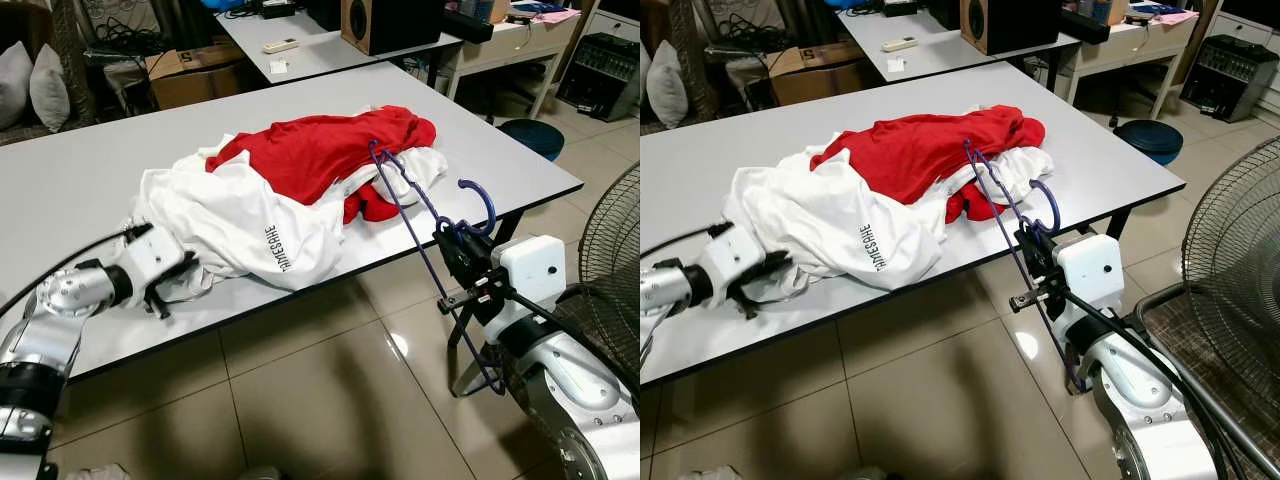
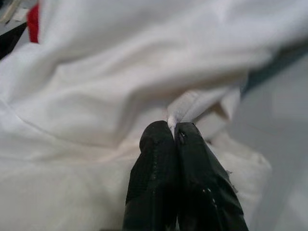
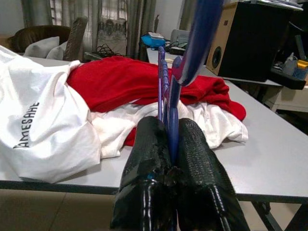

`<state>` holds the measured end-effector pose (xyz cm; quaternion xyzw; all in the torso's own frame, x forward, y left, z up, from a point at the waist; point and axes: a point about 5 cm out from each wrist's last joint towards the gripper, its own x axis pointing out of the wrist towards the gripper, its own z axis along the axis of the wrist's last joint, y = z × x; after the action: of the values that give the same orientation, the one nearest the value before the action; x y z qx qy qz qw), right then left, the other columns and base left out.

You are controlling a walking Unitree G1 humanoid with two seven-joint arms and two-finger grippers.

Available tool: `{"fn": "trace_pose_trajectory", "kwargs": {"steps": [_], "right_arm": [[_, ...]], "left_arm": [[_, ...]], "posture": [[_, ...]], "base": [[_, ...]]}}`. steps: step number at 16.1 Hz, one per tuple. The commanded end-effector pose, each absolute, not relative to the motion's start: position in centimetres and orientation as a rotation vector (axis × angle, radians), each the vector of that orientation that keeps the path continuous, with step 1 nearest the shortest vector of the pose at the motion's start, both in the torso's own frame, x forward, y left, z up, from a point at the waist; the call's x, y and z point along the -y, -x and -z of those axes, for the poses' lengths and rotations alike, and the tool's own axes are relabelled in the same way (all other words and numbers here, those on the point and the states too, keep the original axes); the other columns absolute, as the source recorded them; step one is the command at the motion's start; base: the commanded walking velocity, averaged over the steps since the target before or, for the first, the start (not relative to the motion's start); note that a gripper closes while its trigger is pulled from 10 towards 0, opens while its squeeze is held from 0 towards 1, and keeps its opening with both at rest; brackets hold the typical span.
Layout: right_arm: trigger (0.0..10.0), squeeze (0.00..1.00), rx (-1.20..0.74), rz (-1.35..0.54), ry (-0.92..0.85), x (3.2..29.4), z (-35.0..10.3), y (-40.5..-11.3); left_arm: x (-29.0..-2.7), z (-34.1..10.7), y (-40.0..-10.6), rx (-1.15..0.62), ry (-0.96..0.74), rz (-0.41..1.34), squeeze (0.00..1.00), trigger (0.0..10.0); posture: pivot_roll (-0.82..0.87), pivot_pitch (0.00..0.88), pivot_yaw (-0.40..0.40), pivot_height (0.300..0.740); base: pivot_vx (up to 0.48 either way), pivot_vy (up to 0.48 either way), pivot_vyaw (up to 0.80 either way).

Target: Hang hanger

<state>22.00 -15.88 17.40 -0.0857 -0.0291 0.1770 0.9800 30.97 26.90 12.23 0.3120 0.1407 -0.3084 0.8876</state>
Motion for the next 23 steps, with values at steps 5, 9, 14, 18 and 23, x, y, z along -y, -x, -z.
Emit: {"fn": "trace_pose_trajectory", "kwargs": {"steps": [5,9,14,18,23], "right_arm": [[10.0,0.00,0.099,-0.369,0.176,15.9,-18.1,-22.5],[10.0,0.00,0.118,-0.400,0.156,15.5,-18.4,-22.4],[10.0,0.00,0.086,-0.791,-0.052,12.5,-19.6,-19.6],[10.0,0.00,-0.031,-0.941,-0.081,11.7,-18.5,-18.9],[10.0,0.00,-0.190,-0.956,-0.040,10.6,-15.8,-21.2]], "left_arm": [[-26.3,-21.4,-36.2,0.078,-0.255,0.369,0.00,0.0],[-27.0,-23.7,-38.0,0.104,-0.233,0.183,0.00,0.0],[-24.9,-21.7,-38.2,-0.029,-0.335,0.386,0.00,0.0],[-25.1,-21.8,-38.1,-0.095,-0.283,0.411,0.00,0.0],[-24.6,-23.6,-37.3,-0.073,-0.165,0.529,0.00,0.0]], "posture": [[-0.03,0.000,0.094,0.740],[-0.04,0.000,0.115,0.740],[-0.05,0.000,0.119,0.740],[-0.04,0.000,0.094,0.740],[-0.02,0.000,0.073,0.740]], "base": [[0.000,0.000,0.00],[0.000,0.000,0.00],[0.000,0.000,0.00],[0.000,0.000,0.00],[0.000,0.000,0.00]]}}
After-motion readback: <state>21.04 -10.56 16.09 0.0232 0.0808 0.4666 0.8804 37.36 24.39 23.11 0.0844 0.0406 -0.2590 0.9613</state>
